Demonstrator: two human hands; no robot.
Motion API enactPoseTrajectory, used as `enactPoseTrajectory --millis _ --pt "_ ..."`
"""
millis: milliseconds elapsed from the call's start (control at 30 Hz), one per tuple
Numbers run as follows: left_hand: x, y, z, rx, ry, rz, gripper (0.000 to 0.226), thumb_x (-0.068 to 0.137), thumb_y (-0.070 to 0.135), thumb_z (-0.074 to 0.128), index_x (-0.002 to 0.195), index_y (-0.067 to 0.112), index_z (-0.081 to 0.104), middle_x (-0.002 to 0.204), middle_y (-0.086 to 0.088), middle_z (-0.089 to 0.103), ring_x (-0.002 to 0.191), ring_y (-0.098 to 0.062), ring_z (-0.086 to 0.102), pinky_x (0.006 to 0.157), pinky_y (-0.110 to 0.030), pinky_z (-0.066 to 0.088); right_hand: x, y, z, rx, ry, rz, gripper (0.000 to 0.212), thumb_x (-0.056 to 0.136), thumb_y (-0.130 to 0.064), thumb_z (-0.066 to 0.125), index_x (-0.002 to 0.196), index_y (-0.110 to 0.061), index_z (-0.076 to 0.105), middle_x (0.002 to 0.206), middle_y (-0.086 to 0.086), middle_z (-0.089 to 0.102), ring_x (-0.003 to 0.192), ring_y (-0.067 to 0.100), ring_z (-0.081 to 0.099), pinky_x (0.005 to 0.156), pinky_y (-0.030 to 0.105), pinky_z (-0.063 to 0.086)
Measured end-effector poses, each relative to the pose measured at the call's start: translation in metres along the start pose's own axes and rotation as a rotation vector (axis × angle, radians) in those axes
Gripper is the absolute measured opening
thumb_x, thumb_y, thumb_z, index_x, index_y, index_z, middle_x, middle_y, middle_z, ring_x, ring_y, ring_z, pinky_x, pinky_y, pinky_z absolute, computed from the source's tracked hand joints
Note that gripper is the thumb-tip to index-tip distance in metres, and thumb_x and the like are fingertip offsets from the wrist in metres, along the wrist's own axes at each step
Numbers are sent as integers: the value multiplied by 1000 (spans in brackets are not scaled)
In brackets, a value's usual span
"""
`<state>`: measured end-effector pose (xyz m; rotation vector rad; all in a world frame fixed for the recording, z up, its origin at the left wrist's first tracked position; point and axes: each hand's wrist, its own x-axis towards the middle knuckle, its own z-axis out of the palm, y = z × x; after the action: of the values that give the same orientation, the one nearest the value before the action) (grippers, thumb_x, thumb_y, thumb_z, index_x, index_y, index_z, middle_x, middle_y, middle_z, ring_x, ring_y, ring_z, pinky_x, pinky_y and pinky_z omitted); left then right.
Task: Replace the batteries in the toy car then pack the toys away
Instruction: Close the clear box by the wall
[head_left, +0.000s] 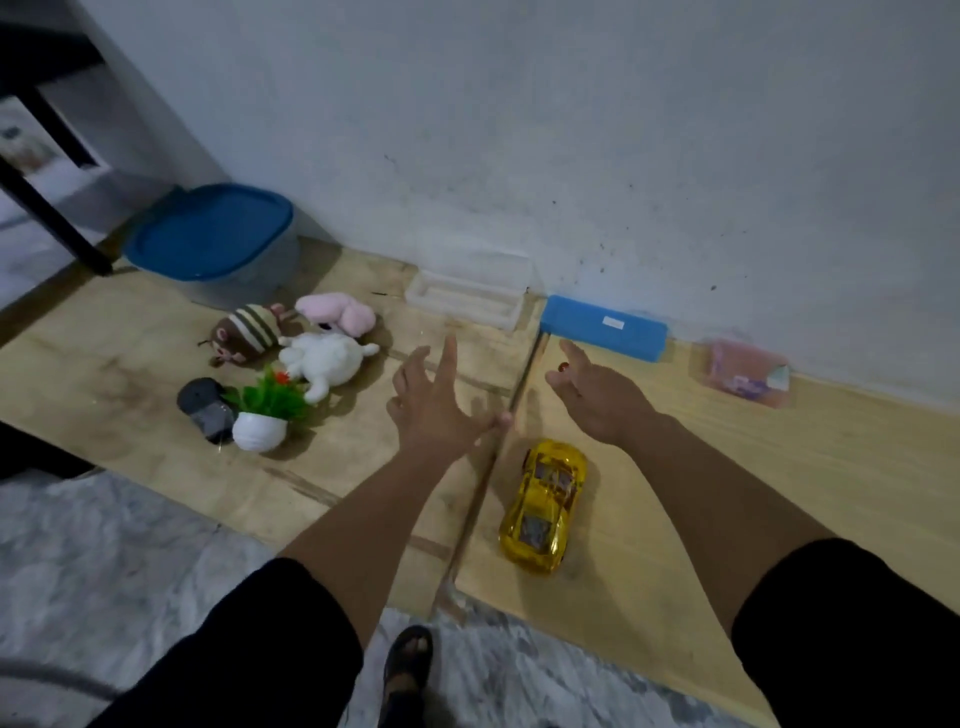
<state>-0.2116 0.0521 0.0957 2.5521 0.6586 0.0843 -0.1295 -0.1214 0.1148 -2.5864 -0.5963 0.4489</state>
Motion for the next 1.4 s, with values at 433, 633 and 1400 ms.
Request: enactPoseTrajectory --millis 433,633,1400 --pt "251 -74 -55 428 -199 474 132 61 63 74 147 30 -21 156 6 -28 142 -24 -28 114 -56 1 212 -100 53 -296 153 -161 61 99 -21 36 148 -33 3 113 7 42 106 24 40 89 36 35" --pt "293 -81 -24 482 -256 604 133 62 69 68 145 26 -26 155 7 -28 143 -26 -24 115 -51 4 247 -86 79 -321 104 -88 62 97 -46 30 149 -27 3 122 8 43 111 24 38 91 37 33" --pt "295 -84 -9 344 -162 639 112 65 42 81 148 22 9 159 3 3 142 -19 -8 110 -49 16 227 -76 57 -462 350 121 62 93 -56 20 142 -19 31 135 9 51 128 29 45 103 47 37"
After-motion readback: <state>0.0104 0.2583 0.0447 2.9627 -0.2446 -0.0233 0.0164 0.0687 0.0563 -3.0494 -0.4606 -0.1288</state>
